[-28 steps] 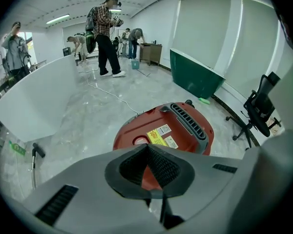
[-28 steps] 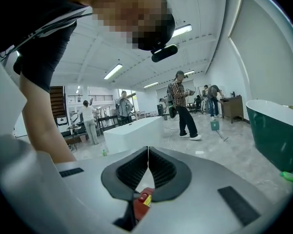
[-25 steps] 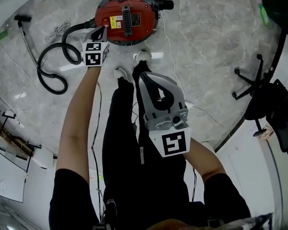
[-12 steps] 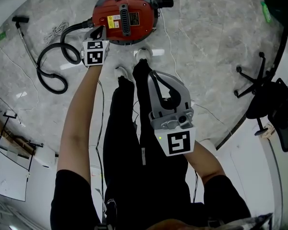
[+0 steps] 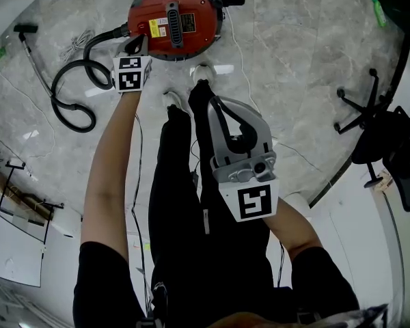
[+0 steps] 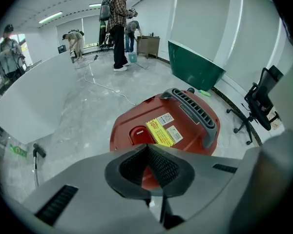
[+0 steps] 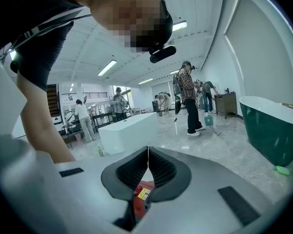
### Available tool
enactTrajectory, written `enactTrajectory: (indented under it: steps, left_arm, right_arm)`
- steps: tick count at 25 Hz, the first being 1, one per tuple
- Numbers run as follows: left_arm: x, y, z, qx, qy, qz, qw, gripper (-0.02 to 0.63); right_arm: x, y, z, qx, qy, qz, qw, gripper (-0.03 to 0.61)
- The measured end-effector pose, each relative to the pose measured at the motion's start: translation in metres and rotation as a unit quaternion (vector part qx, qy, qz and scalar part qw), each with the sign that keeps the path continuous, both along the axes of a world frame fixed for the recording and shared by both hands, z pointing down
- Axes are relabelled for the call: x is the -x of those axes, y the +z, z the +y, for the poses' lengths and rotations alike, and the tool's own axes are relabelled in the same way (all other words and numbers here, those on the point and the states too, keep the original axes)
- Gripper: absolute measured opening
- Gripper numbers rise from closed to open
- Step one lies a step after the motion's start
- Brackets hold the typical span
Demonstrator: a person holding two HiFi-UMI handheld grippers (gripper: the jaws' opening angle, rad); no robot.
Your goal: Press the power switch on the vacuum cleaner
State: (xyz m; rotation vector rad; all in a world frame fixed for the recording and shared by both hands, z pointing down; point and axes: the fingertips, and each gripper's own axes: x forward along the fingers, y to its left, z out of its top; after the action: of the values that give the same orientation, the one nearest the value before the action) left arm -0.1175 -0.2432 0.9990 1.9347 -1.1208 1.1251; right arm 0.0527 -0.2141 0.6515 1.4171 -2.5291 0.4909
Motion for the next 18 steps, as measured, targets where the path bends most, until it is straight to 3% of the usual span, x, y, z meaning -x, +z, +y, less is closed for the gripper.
enactTrajectory:
  steps: [4,7,10,18]
  left_arm:
    - [0.003,0.000,-0.003,0.009,-0.030,0.008,0.9995,0.018]
    - [0.006,-0.012,-0.009,-0.007,-0.047,0.007,0.9989,0.018]
    - [0.000,-0.040,-0.012,-0.038,-0.057,0.019,0.9975,0.018]
    - [-0.008,-0.118,0.006,-0.073,-0.061,0.071,0.9929,0.018]
  right_arm:
    - [0.003,-0.001,0.006,0.003,-0.002,-0.001,1.000,0.020]
    - [0.010,-0.010,0.011,-0.008,-0.010,-0.003,1.000,0.020]
    - [0.014,-0.019,0.013,-0.018,-0.013,-0.005,1.000,0.020]
    - [0.037,-0.047,0.035,-0.037,-0.026,-0.004,0.999,0.020]
